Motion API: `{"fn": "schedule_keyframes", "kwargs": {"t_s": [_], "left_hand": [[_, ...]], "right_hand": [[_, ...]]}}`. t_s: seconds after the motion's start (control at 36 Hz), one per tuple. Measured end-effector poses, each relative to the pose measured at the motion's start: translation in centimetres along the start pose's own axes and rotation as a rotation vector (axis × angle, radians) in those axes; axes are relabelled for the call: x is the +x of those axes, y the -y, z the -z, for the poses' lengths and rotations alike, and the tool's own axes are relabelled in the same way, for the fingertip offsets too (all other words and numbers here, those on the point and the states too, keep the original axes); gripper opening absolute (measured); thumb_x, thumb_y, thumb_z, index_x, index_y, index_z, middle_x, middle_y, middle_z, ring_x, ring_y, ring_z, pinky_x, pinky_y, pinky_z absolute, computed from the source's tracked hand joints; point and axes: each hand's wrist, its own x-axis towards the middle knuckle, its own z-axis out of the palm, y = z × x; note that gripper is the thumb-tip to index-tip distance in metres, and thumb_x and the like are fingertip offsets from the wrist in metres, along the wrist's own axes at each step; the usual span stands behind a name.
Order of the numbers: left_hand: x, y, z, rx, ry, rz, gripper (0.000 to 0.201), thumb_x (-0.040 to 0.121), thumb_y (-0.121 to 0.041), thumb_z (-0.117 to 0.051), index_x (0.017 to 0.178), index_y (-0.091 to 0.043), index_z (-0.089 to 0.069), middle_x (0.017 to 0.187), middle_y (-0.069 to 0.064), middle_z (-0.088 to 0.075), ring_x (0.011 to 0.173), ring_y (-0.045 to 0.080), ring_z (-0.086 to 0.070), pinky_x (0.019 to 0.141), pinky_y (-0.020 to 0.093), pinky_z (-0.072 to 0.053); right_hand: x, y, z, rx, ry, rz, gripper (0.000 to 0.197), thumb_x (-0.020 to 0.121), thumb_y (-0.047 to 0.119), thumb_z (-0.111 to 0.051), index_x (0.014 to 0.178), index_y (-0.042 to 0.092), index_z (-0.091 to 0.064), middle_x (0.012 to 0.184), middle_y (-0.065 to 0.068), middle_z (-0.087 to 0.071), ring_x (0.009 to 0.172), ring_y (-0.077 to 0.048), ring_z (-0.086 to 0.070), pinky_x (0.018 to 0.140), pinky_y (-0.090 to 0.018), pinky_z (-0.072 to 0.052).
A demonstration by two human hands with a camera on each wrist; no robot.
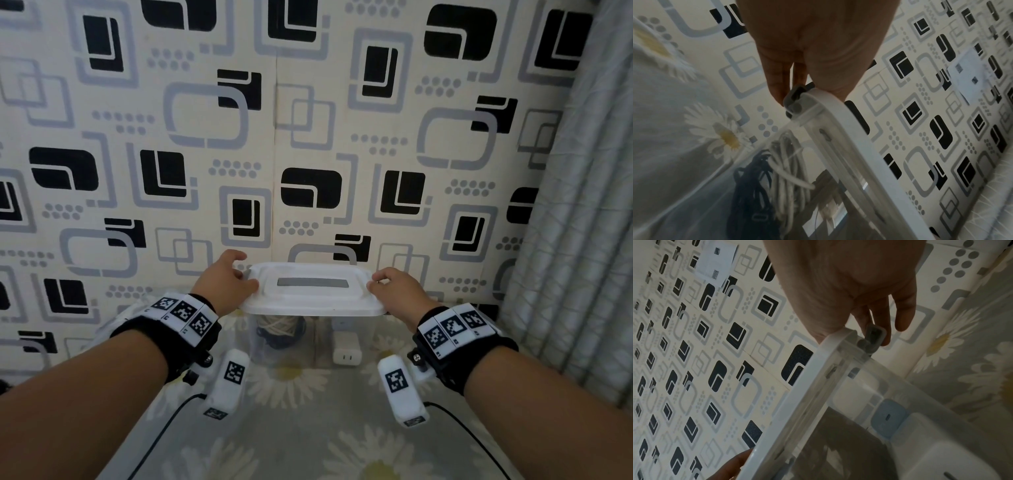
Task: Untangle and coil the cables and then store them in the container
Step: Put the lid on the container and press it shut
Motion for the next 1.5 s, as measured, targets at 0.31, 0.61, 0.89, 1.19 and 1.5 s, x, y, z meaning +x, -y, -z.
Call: {"fn": "schedule_keyframes", "kwargs": {"t_s": [0.31,0.61,0.89,1.19,1.5], "left_hand": [[0.2,-0.1,0.1,0.075,-0.007,-0.042,0.06,0.087,-0.02,-0.065,0.14,-0.021,-0.038,0.116,0.011,-0.063,0.095,0.025,-0.06,0.076,0.03,-0.048],[0.1,-0.6,-0.2,0.22,0.002,-0.087,0.051,0.09,-0.023,-0.059,0.138,-0.023,-0.041,0.122,0.008,-0.063,0.102,0.026,-0.061,0.091,0.038,-0.051],[0.0,-1.9,-0.4,0.436,0.019,-0.116,0.042,0.091,-0.032,-0.054,0.132,-0.024,-0.051,0.134,0.009,-0.05,0.116,0.03,-0.052,0.1,0.046,-0.045],[-2.8,-7.2,-5.7,0.472,0.262,-0.482,0.038,0.098,-0.038,-0.045,0.134,-0.029,-0.054,0.142,-0.003,-0.047,0.126,0.019,-0.046,0.11,0.04,-0.033],[-2.3,-9.1,-9.2,0.609,0.398,-0.433,0.048,0.1,-0.044,-0.027,0.145,-0.034,-0.036,0.155,-0.006,-0.032,0.14,0.018,-0.03,0.115,0.048,-0.022]], "right_hand": [[-0.2,0.1,0.1,-0.022,-0.004,0.017,0.029,0.095,0.026,-0.055,0.122,0.014,-0.058,0.127,-0.008,-0.057,0.108,-0.025,-0.057,0.093,-0.042,-0.051],[-0.4,0.3,0.2,-0.053,0.003,0.024,0.031,0.095,0.027,-0.054,0.123,0.014,-0.058,0.128,-0.009,-0.056,0.108,-0.025,-0.057,0.093,-0.042,-0.051],[-0.6,0.2,0.2,0.035,0.027,-0.006,0.031,0.096,0.027,-0.053,0.124,0.015,-0.056,0.129,-0.007,-0.054,0.107,-0.024,-0.057,0.088,-0.038,-0.054],[-0.3,-0.8,0.5,0.343,0.055,-0.199,0.056,0.085,0.024,-0.073,0.126,-0.006,-0.052,0.118,-0.009,-0.061,0.082,-0.018,-0.061,0.08,-0.031,-0.052],[-1.1,-0.8,0.3,0.34,0.118,-0.208,0.021,0.085,0.033,-0.069,0.094,0.016,-0.062,0.104,-0.013,-0.069,0.081,-0.02,-0.054,0.067,-0.029,-0.04]]}}
